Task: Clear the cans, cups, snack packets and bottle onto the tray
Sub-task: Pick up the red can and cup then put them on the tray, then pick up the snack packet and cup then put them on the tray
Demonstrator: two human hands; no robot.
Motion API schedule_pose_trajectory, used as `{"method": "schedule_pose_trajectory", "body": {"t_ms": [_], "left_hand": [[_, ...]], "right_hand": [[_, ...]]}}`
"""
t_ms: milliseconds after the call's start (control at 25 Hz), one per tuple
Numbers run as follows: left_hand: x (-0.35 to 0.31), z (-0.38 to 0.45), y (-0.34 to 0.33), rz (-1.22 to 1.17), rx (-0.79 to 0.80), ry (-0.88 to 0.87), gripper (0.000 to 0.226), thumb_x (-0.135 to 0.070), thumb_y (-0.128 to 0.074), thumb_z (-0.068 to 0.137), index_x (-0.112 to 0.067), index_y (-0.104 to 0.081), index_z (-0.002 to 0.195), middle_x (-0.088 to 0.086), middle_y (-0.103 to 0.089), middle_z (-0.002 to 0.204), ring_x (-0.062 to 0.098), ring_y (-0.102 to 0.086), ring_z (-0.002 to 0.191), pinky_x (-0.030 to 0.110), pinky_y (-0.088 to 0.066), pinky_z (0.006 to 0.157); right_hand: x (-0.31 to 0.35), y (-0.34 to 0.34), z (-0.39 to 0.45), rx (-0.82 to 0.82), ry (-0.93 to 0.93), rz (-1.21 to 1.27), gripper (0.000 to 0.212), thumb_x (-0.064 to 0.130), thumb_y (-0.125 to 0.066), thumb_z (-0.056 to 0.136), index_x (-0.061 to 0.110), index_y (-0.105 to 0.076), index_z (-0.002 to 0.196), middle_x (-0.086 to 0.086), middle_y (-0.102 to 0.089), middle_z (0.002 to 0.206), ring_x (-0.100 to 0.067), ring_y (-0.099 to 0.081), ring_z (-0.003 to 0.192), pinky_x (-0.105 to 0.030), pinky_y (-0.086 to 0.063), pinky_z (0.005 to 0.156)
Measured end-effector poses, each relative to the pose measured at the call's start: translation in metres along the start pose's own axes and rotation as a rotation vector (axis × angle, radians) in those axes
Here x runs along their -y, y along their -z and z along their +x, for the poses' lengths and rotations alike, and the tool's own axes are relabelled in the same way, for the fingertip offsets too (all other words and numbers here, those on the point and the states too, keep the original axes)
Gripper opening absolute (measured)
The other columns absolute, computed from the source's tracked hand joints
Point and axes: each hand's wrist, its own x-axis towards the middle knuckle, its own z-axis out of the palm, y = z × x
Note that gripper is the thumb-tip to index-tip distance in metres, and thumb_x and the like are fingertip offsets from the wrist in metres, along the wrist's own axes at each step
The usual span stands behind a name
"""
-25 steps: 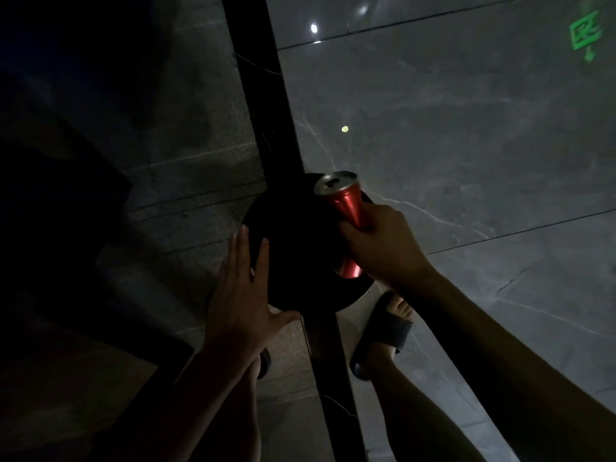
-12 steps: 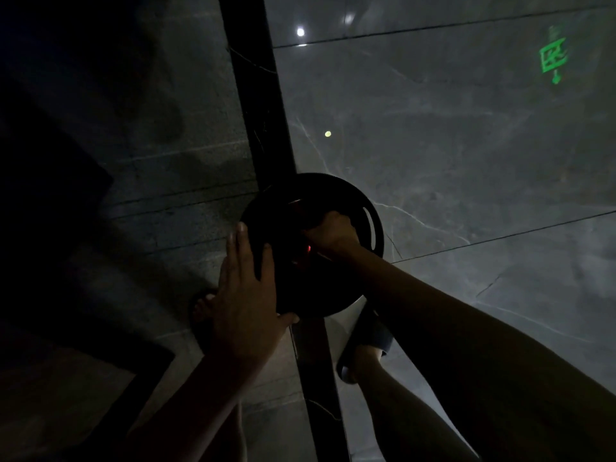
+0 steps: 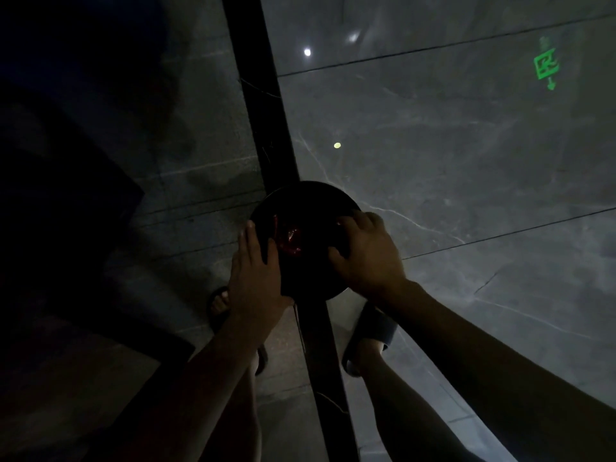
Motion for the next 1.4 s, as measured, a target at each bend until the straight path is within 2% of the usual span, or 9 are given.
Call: {"method": "schedule_pose_trajectory", "body": {"t_ms": [200,440,760,880,1000,1120,1200,1280,1400], "left_hand": [[0.014,-0.002,0.049,-0.319,0.066,0.063,0.121,-0.049,-0.081,0.068,-0.020,-0.001,0.154,0.012,-0.003,0.163,0.031,-0.007,0.150,0.051,-0.020,0.120],[0.005,-0.083,0.184,-0.263,0.062,0.059,0.103,-0.050,-0.070,0.080,-0.016,-0.008,0.155,0.011,-0.011,0.163,0.029,-0.013,0.149,0.046,-0.020,0.120],[-0.026,-0.269,0.358,-0.313,-0.140,-0.008,0.081,-0.044,-0.063,0.088,-0.012,-0.025,0.151,0.016,-0.033,0.155,0.032,-0.032,0.142,0.044,-0.030,0.116],[-0.030,-0.332,0.383,-0.355,-0.256,-0.019,0.063,-0.038,-0.061,0.090,-0.012,-0.041,0.143,0.018,-0.048,0.142,0.034,-0.047,0.129,0.042,-0.042,0.106],[-0.032,-0.380,0.373,-0.377,-0.387,-0.030,0.047,-0.028,-0.066,0.088,-0.007,-0.056,0.128,0.023,-0.060,0.123,0.038,-0.057,0.113,0.044,-0.049,0.096],[-0.035,-0.408,0.331,-0.425,-0.344,0.080,0.041,-0.023,-0.065,0.088,-0.004,-0.059,0.124,0.021,-0.059,0.125,0.036,-0.057,0.116,0.042,-0.046,0.100],[-0.041,-0.420,0.291,-0.529,-0.184,0.201,0.042,-0.028,-0.064,0.089,-0.004,-0.058,0.123,0.020,-0.059,0.126,0.034,-0.057,0.117,0.037,-0.045,0.100],[-0.048,-0.426,0.256,-0.560,0.026,0.284,0.046,-0.036,-0.060,0.092,-0.006,-0.056,0.127,0.018,-0.060,0.129,0.031,-0.056,0.121,0.033,-0.043,0.099],[-0.056,-0.427,0.234,-0.635,0.091,0.352,0.047,-0.042,-0.057,0.093,-0.008,-0.058,0.125,0.016,-0.061,0.131,0.029,-0.056,0.121,0.031,-0.042,0.100]], "right_hand": [[-0.006,0.027,-0.037,0.136,-0.057,0.158,0.054,0.034,-0.059,0.089,0.013,-0.048,0.137,-0.011,-0.055,0.134,-0.030,-0.054,0.120,-0.038,-0.048,0.094],[0.030,0.154,-0.089,0.217,-0.180,0.157,0.058,0.035,-0.058,0.093,0.010,-0.040,0.142,-0.022,-0.066,0.115,-0.035,-0.063,0.105,-0.035,-0.048,0.085],[0.108,0.371,-0.225,-0.161,-0.035,0.333,0.050,0.040,-0.061,0.091,0.020,-0.049,0.135,-0.010,-0.063,0.127,-0.025,-0.061,0.111,-0.027,-0.044,0.086],[0.116,0.409,-0.285,-0.315,-0.028,0.465,0.042,0.038,-0.062,0.090,0.022,-0.054,0.128,-0.001,-0.065,0.118,-0.015,-0.061,0.102,-0.011,-0.041,0.074],[0.096,0.399,-0.335,-0.392,-0.059,0.560,0.032,0.025,-0.065,0.091,0.014,-0.061,0.121,-0.005,-0.070,0.108,-0.010,-0.061,0.088,0.003,-0.037,0.065],[0.060,0.355,-0.374,-0.237,-0.212,0.524,0.030,0.025,-0.063,0.093,0.014,-0.062,0.120,-0.009,-0.071,0.108,-0.014,-0.063,0.088,-0.003,-0.041,0.069],[0.035,0.322,-0.392,0.084,-0.304,0.379,0.030,0.031,-0.056,0.096,0.013,-0.062,0.120,-0.010,-0.069,0.115,-0.022,-0.064,0.099,-0.021,-0.045,0.082],[0.019,0.310,-0.390,0.317,-0.339,0.275,0.032,0.032,-0.048,0.100,0.010,-0.064,0.117,-0.010,-0.067,0.120,-0.025,-0.062,0.107,-0.029,-0.045,0.090],[0.013,0.326,-0.371,0.283,-0.351,0.287,0.032,0.036,-0.052,0.097,0.014,-0.067,0.115,-0.011,-0.068,0.120,-0.024,-0.063,0.106,-0.031,-0.046,0.089]]}}
